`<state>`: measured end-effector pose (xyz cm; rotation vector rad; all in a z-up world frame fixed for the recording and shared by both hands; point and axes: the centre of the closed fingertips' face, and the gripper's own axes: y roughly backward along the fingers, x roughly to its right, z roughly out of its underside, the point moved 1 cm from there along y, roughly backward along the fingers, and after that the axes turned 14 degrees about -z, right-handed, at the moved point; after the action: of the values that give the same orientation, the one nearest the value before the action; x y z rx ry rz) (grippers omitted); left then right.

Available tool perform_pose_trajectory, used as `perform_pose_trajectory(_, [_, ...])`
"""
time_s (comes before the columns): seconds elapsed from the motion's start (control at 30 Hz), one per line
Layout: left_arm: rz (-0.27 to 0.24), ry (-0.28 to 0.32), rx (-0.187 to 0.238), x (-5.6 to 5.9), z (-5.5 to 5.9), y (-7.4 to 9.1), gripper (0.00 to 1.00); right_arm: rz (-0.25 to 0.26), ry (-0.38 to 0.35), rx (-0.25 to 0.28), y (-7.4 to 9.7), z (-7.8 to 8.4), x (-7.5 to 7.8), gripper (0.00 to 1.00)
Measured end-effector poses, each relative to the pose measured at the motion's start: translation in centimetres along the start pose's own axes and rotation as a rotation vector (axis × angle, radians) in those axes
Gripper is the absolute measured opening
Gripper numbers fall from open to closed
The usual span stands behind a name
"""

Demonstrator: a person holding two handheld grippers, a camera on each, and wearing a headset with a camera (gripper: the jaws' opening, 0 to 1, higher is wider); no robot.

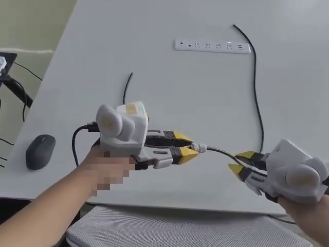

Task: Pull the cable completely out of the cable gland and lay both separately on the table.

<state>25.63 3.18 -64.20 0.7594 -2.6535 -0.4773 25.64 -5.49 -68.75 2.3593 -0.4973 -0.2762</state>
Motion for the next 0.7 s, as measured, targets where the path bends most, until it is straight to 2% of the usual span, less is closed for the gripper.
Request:
perform_pose_trajectory(0.13, [0.007, -0.008, -0.005, 0.2, 0.1, -0.1, 0.15, 0.003, 0.055, 0.035, -0.2, -2.3, -0.5, 0.12])
perform_pose_trajectory(0.27, [0.014, -0.020, -0.019, 0.3, 0.4, -0.2, 0.15, -0.026, 0.082, 0.054, -0.8, -4.0, -1.2, 0.12])
perform_pose_trajectory(0.37, [0.016, -0.021, -0.023, 0.2, 0.5, -0.2, 0.15, -0.047, 0.118, 0.050, -1.3, -4.8, -1.6, 0.11])
perform_pose_trajectory(0.5, [0.017, -0.018, -0.023, 0.1, 0.4, -0.3, 0.15, -0.067, 0.102, 0.050, -1.8, -5.3, -1.7, 0.08])
perform_pose_trajectory(0.6, [0.015, -0.015, -0.021, 0.0, 0.4, -0.2, 0.15, -0.075, 0.140, 0.028, -2.1, -5.3, -1.9, 0.05])
perform_pose_trajectory(0.7, [0.009, -0.016, -0.021, -0.1, 0.4, -0.2, 0.15, -0.076, 0.143, 0.025, -2.2, -5.4, -2.0, 0.03])
